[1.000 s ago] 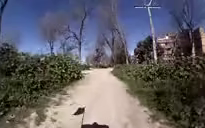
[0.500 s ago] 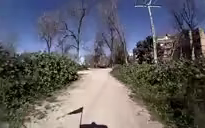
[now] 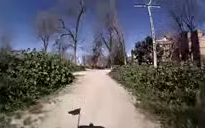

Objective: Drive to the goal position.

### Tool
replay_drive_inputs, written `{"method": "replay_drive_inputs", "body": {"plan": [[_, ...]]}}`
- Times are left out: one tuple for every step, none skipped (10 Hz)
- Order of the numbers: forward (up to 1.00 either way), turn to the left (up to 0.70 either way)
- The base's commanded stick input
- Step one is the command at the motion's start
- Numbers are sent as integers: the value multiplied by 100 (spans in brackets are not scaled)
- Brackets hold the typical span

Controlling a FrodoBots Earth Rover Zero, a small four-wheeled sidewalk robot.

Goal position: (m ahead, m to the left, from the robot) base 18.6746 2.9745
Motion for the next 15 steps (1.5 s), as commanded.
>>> {"method": "replay_drive_inputs", "body": {"plan": [[100, 0], [100, 0], [100, 0], [100, 0], [100, 0], [100, 0], [100, 0], [100, 0], [100, 0], [100, 0], [100, 0], [100, 0], [100, 0], [100, 0], [100, 0]]}}
